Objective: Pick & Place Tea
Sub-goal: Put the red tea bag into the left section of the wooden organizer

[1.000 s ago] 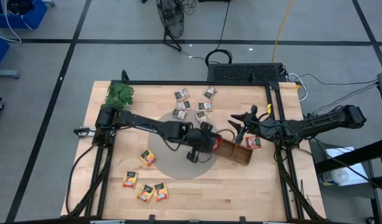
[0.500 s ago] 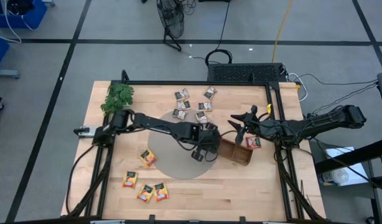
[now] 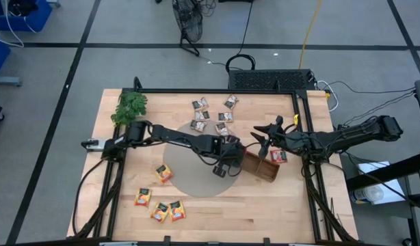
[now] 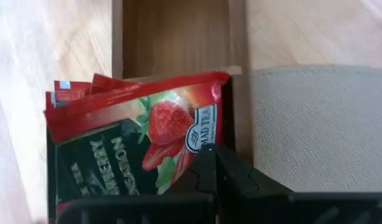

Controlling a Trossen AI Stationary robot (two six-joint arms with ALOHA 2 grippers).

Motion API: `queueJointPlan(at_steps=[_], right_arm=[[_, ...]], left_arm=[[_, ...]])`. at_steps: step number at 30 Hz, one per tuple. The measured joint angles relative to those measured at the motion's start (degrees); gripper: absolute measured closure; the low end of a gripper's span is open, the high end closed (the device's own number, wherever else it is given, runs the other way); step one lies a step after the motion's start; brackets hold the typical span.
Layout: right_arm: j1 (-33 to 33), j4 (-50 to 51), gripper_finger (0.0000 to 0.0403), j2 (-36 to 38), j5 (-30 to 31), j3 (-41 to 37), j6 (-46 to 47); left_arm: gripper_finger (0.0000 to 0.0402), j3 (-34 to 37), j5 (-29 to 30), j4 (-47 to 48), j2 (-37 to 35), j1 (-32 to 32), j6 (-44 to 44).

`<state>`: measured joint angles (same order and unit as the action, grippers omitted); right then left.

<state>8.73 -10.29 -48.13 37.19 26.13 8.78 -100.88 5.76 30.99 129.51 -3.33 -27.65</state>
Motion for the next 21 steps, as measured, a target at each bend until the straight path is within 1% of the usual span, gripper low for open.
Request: queueJointPlan(at_steps=[8,13,16,21], right_arm=[[0.0,0.6,0.0293,0.0,0.0,0.0,0.0],[0.0,0.6,0.0292,0.0,0.0,0.0,-0.2],[0.0,0.7,0.0292,0.0,0.0,0.0,-0.2],[0.0,0.7,0.0291,0.0,0.0,0.0,-0.3]], left_arm=[[0.0400,0.0,-0.6,0.6,1.2,-0.4,5.1],[0.0400,0.0,0.8,1.9,1.3,-0.9,9.7],[0.0398,0.0,1.1,2.9,1.3,-1.1,10.2],[0.0389,0.3,3.4,4.5,-0.5,-1.9,10.2]])
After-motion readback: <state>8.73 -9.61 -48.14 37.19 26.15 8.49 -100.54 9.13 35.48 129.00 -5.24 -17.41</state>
